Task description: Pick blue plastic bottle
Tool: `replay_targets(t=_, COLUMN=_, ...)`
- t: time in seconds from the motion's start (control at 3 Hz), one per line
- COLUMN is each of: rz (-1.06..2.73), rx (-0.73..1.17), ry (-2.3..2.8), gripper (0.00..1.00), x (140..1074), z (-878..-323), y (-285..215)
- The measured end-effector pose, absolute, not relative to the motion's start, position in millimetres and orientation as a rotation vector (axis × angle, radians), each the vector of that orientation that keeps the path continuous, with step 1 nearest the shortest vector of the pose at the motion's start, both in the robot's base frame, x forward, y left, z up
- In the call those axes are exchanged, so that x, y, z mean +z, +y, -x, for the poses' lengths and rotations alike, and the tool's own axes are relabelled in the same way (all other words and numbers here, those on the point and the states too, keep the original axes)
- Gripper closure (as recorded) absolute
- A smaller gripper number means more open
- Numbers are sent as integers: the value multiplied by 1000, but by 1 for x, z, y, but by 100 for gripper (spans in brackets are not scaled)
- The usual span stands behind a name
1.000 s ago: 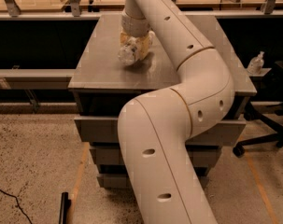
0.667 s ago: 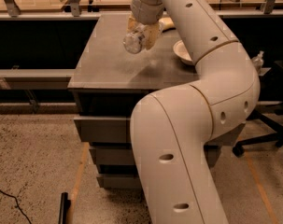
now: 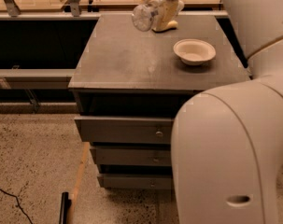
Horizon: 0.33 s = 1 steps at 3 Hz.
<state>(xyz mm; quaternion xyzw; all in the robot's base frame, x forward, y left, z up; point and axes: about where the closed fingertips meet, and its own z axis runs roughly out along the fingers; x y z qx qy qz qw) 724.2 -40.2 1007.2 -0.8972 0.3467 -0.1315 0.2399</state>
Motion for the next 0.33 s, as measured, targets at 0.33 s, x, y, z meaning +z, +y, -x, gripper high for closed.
replay_targets(t=0.33, rz=2434, rx=-361, ry=950, gripper=100, x=1015, z=-715, y=-40)
